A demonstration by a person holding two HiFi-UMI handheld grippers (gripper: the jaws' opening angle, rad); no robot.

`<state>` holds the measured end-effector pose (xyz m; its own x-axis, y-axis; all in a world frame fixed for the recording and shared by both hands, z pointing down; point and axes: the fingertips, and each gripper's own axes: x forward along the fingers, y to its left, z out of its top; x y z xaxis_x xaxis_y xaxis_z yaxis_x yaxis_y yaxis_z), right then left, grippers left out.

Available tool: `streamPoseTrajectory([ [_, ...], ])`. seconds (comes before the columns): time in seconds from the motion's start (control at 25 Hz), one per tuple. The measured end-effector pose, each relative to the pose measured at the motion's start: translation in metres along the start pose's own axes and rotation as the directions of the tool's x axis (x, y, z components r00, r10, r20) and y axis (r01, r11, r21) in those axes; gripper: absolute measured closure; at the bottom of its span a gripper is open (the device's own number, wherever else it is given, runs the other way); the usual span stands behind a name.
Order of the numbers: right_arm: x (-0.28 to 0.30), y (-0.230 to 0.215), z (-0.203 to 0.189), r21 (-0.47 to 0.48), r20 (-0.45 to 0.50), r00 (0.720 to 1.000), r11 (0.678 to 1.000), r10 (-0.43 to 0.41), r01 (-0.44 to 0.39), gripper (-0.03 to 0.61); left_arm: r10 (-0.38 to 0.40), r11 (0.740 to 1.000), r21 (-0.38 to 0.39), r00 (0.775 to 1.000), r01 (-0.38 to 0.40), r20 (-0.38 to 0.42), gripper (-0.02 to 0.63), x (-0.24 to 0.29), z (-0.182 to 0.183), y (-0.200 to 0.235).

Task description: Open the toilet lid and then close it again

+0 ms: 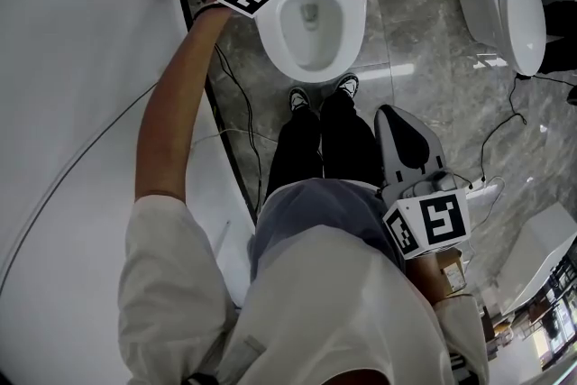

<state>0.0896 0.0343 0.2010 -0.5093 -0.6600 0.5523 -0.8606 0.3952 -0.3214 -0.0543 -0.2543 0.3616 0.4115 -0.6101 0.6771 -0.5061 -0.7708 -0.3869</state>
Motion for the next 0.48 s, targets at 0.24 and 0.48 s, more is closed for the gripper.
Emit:
streamPoseTrajectory([
  [0.24, -0.004, 0.009, -0.008, -0.003, 0.002, 1.000, 1.000, 0.001, -0.001, 0.568, -0.010, 0.999, 0.040, 1.000, 0.010, -0.005, 0.568, -0.009, -0.005, -0.017],
  [0.48, -0.008, 0.017, -0.018, 0.001, -0.003, 1.000, 1.000, -0.002, 0.002, 0.568, -0.008, 0.997, 0.074, 1.000, 0.008, 0.009, 0.569, -0.019, -0.010, -0.035],
])
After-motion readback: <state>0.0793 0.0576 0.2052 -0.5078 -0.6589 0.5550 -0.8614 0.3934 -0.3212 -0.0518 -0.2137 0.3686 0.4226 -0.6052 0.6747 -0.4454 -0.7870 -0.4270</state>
